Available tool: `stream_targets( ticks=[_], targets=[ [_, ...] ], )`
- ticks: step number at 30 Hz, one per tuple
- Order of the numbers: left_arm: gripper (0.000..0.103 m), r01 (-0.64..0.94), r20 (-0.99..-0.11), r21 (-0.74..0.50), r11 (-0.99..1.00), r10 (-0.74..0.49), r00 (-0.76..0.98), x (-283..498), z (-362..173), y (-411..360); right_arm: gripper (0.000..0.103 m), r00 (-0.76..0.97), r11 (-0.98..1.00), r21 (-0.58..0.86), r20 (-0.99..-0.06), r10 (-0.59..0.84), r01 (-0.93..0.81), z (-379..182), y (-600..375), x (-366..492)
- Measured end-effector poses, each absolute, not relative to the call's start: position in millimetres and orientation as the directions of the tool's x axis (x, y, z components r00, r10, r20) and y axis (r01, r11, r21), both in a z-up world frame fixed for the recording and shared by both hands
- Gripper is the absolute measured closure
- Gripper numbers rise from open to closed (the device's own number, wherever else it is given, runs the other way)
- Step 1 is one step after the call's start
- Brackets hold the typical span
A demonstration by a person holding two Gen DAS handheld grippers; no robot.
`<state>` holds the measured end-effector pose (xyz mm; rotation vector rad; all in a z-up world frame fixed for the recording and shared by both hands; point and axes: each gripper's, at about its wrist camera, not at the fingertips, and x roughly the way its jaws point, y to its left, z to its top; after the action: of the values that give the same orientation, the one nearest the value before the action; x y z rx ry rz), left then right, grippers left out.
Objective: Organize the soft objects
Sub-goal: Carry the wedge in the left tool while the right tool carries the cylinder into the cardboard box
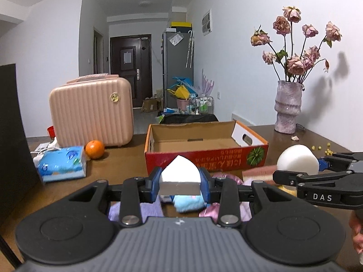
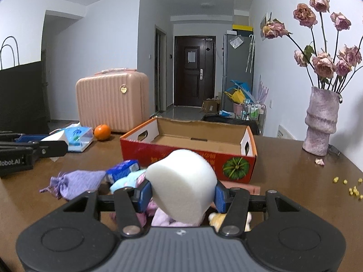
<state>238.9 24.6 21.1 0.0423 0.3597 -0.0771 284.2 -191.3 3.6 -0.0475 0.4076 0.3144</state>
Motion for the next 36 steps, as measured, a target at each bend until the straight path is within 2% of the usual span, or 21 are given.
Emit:
stream_targets(
  ticks=[22,36],
  targets=[
    [0.067,0.106,-0.319,-0.033,0.994,-0.111,0.941,336,51,5,0.049,0.885,0.954,0.024,-0.365,0.288,-0.300,29,-198,379],
    [0.067,0.067,-0.340,-0.057,0.996,-0.083,0.937,408,48,13,0.050,0.883,0.954,0.008,-0.377,0.279,-0.299,40,-200,449]
  ],
)
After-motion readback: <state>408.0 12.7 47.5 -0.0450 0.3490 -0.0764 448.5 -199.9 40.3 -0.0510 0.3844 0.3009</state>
